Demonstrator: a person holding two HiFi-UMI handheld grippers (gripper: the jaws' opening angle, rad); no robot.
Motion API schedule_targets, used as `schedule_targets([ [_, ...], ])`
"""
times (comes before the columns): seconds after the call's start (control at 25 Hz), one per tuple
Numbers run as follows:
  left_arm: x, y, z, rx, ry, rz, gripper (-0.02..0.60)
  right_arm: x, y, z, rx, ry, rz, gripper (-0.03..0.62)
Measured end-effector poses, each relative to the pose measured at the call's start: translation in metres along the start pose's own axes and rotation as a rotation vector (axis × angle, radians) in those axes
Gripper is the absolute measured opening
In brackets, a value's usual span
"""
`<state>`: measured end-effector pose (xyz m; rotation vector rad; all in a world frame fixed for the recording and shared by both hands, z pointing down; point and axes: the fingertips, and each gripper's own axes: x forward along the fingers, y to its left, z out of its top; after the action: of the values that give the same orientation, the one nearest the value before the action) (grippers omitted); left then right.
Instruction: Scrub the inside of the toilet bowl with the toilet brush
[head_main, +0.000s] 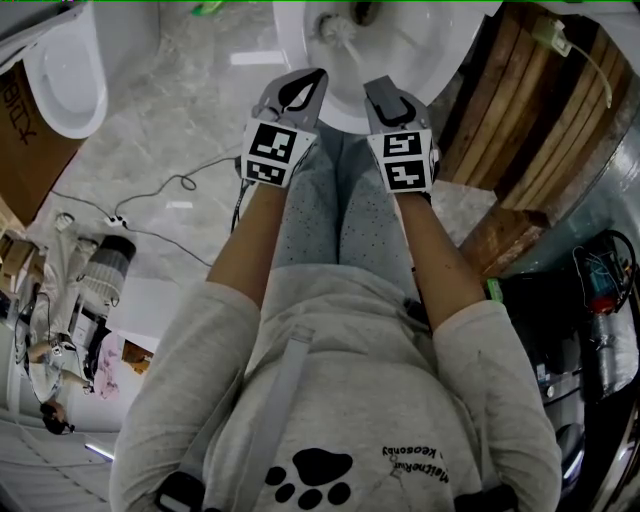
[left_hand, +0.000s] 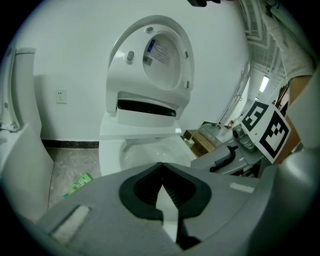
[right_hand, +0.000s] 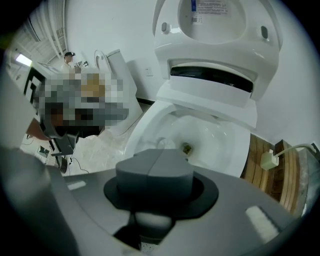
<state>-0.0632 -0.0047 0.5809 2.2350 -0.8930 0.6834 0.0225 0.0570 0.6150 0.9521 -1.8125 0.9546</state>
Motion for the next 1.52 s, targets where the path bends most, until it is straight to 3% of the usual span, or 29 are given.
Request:
schedule_targets([
  [0.72,0.008,0.008,0.012,-0.001,-0.005,0.005,-0.005,0.013,-0.022,0.043,0.012,-0.053,-0.015,0.15],
  [1.52,0.016,0.0,0.014,0.002,0.003,-0.003,-0.005,0.02,-0.044,0.062,-0.022,-0.08,-0.035,0.15],
])
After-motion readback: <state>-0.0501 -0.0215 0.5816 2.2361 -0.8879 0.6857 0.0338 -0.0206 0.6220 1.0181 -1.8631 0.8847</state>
